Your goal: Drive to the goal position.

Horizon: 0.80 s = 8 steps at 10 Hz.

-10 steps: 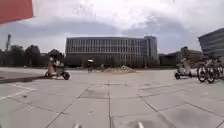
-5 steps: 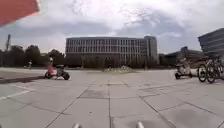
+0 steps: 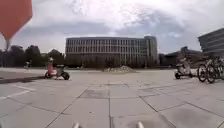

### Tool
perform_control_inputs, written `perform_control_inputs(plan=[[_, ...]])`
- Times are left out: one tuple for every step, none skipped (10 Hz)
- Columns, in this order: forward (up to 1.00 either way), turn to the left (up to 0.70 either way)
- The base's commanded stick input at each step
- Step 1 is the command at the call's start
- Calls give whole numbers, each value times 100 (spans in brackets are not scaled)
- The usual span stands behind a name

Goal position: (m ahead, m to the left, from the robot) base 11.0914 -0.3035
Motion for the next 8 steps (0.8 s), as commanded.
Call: perform_control_inputs(plan=[[57, 0], [67, 0], [63, 0], [58, 0], [52, 0], [47, 0], [42, 0], [36, 0]])
